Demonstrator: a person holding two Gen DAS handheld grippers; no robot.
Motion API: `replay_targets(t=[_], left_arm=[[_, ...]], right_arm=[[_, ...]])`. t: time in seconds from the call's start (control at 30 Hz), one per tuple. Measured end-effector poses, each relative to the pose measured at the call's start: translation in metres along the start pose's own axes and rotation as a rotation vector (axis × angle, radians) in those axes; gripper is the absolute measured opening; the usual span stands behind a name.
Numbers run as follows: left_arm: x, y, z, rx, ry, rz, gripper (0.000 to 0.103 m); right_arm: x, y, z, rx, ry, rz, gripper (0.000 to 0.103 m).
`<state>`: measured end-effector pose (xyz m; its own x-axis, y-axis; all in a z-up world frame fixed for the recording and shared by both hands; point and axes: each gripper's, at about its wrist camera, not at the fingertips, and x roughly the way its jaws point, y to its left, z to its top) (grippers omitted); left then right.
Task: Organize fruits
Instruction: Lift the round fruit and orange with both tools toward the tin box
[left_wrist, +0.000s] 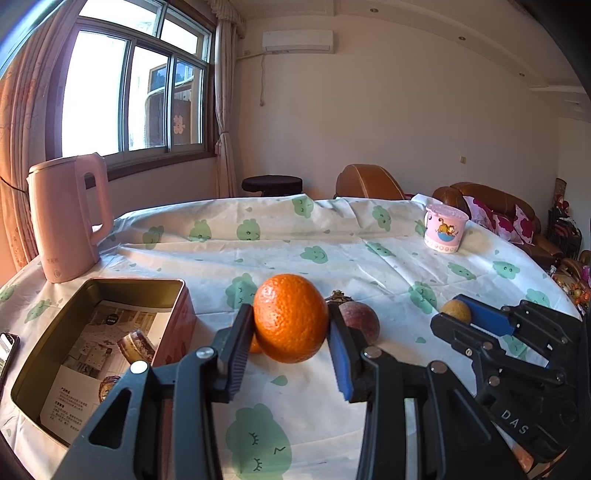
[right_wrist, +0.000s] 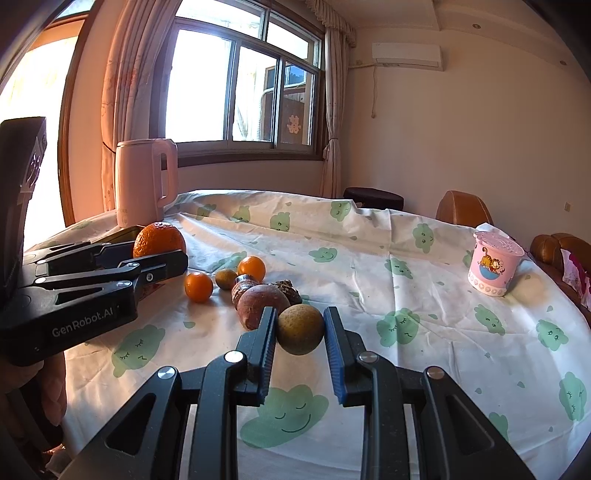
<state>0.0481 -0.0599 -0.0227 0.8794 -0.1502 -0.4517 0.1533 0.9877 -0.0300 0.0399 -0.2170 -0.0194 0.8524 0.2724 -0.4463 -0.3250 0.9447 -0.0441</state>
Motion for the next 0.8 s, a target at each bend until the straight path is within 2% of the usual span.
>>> replay_targets(t=[0.8], left_arm=[[-0.021,-0.006,-0.002,0.029,-0.101,0.05,0.041]], right_arm=[[-0.013,0.001,-0.001,-0.005,-0.079,-0.015,0.027]])
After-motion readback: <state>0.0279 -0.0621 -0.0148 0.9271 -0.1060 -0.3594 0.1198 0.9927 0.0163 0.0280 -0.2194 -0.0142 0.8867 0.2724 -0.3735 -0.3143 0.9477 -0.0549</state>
